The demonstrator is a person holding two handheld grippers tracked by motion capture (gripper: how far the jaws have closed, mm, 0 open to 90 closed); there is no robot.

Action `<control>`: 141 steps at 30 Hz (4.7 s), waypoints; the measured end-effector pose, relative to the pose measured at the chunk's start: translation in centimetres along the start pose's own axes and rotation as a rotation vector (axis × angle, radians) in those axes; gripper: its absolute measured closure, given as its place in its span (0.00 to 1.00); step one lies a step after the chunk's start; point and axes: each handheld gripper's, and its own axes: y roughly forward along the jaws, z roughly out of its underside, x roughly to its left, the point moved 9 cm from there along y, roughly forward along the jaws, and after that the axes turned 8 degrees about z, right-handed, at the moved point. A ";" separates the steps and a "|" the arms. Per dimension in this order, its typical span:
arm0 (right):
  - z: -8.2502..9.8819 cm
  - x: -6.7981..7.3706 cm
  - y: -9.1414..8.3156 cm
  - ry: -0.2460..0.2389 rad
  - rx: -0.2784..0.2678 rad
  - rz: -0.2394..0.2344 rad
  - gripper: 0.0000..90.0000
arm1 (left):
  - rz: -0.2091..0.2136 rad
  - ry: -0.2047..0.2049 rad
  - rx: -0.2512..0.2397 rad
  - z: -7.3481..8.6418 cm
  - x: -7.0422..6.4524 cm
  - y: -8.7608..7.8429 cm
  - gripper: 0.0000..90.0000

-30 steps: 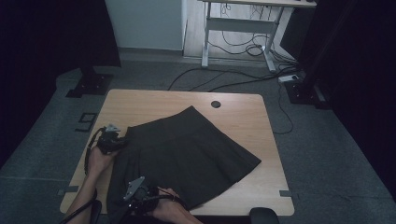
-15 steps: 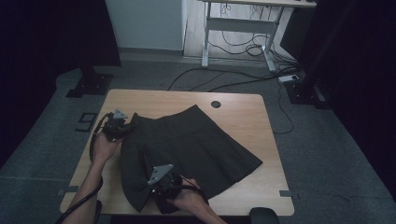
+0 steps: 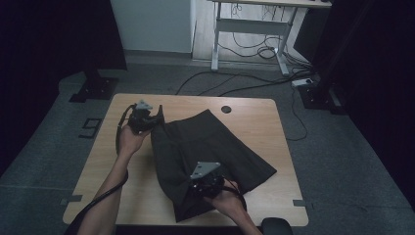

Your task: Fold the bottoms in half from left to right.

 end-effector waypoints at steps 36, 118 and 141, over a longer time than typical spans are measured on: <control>11.1 -12.7 -5.9 0.292 0.050 0.247 0.85 | 0.020 0.125 0.040 -6.6 -7.3 16.7 0.92; 16.5 -23.6 -8.7 0.558 0.218 0.551 0.28 | 0.102 0.093 0.085 7.5 -14.3 5.0 0.00; 18.3 -15.6 -4.8 0.457 0.299 0.391 0.27 | -0.066 0.052 0.203 11.4 -7.9 4.2 0.00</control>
